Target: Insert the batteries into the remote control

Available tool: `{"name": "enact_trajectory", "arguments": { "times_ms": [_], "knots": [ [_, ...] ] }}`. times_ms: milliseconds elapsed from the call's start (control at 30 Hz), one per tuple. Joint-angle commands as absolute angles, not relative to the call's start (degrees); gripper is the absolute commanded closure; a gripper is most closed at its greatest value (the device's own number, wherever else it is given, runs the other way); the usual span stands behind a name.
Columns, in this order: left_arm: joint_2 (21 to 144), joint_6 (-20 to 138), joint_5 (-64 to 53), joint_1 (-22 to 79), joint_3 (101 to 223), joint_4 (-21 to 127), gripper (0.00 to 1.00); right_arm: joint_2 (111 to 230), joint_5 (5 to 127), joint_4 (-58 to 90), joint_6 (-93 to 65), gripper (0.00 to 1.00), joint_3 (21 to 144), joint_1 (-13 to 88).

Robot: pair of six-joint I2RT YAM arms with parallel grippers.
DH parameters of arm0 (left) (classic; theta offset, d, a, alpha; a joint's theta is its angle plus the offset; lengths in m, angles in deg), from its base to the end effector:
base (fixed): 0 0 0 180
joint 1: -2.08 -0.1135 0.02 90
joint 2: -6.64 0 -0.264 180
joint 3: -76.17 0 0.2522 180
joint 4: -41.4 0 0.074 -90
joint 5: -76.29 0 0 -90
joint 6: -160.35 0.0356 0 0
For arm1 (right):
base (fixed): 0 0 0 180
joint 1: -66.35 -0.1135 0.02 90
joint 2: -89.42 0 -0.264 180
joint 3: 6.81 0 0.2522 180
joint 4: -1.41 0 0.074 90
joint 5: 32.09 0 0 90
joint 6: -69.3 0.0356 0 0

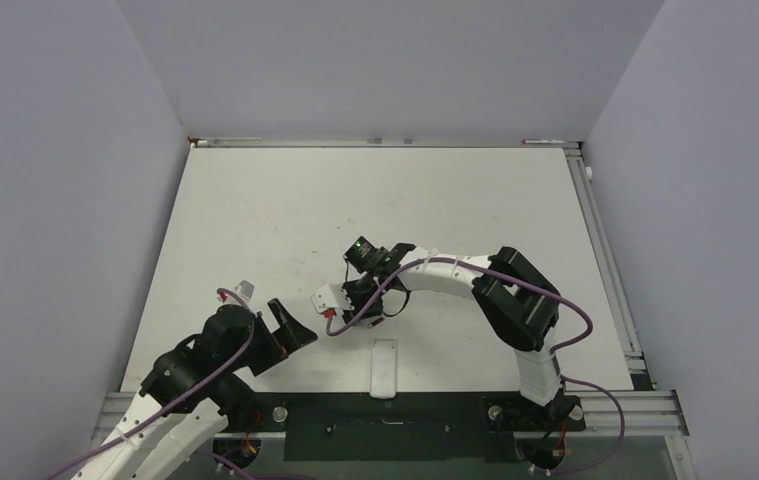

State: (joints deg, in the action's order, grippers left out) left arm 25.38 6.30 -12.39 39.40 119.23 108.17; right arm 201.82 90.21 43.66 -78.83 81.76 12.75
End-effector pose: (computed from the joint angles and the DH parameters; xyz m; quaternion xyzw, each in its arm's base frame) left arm 0.0637 -0.0496 0.2282 -0.2070 0.8914 -0.3186 0.2473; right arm 0.2182 0.3280 0.1605 -0.8101 0.4796 0.2640 0.2096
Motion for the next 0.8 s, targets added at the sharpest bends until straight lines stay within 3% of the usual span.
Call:
{"name": "enact_trajectory", "arguments": {
  "times_ms": [0, 767],
  "knots": [
    [23.1, 0.7, -19.3, 39.0, 122.7, 114.0, 0.04, 203.7, 92.8, 45.6, -80.9, 0.63, 83.8, 13.0],
    [23.0, 1.0, -18.7, 39.0, 121.7, 112.8, 0.04, 208.4, 91.3, 53.4, -73.5, 0.76, 85.5, 14.5]
  ]
}}
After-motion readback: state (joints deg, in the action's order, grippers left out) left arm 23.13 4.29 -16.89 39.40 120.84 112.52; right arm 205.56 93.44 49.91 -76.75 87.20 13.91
